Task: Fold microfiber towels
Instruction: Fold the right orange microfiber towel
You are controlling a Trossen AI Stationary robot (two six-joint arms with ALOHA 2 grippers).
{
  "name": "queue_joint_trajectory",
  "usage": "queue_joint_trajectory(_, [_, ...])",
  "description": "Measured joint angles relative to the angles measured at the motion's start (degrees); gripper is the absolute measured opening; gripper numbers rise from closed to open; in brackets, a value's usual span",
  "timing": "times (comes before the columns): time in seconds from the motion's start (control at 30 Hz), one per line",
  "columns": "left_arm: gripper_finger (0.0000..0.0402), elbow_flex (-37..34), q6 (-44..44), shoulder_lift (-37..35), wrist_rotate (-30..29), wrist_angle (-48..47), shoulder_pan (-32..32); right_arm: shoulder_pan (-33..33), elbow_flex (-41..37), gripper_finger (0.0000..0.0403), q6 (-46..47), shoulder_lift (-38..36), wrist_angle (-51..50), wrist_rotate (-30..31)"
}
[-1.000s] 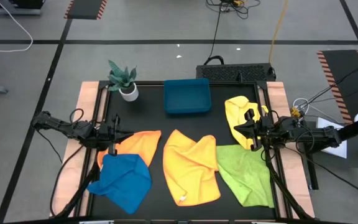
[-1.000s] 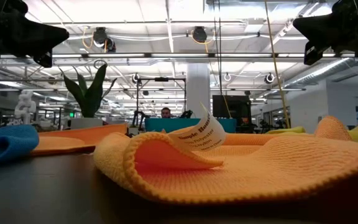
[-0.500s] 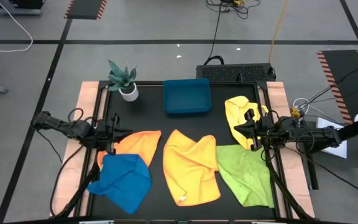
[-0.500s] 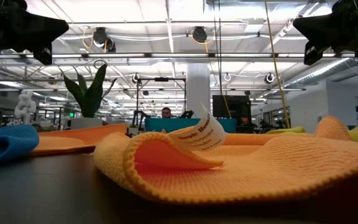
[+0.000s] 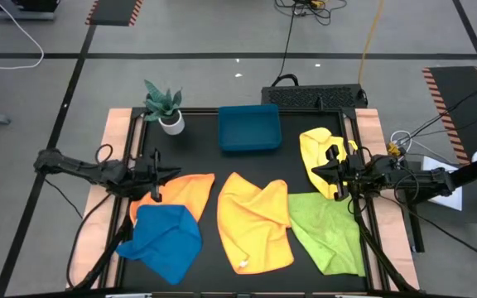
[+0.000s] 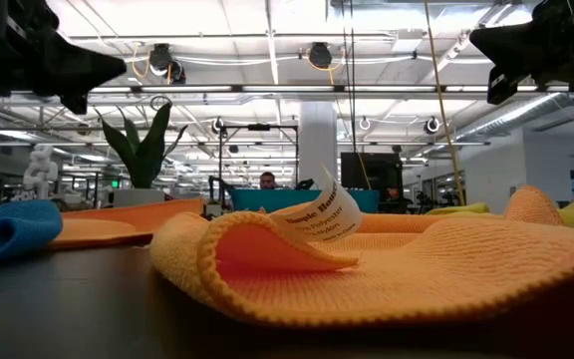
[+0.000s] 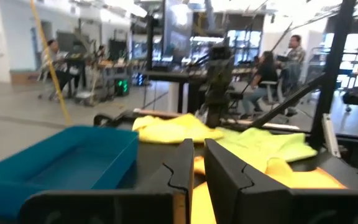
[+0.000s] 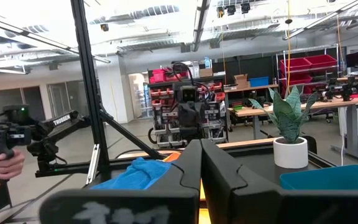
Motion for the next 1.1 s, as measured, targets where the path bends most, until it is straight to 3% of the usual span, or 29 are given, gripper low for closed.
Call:
queue_joint_trajectory(0.27, [0.0042, 1.16, -4.43, 13.63, 7.72, 8.42, 4.89, 0.01, -0.02, 0.0, 0.0, 0.0, 0.0, 0.0])
queue_joint_trajectory(0.57, [0.0049, 14.66, -3.19, 37.38, 11.87, 3.74, 5.57, 0.02, -0.02, 0.0, 0.0, 0.0, -0.01, 0.02])
queue_joint_trajectory(0.67, [0.008, 18.72, -5.39, 45.49, 11.76, 1.79, 6.05, 0.02, -0.02, 0.0, 0.0, 0.0, -0.02, 0.01])
queue_joint_trajectory(0.93, [0.0211, 29.13, -9.95, 64.42, 11.49, 1.94, 8.02, 0.02, 0.0, 0.0, 0.0, 0.0, 0.0, 0.0])
queue_joint_trajectory(1.1, [0.0253, 35.34, -12.67, 73.33, 11.45, 1.93, 10.01, 0.02, 0.0, 0.0, 0.0, 0.0, 0.0, 0.01])
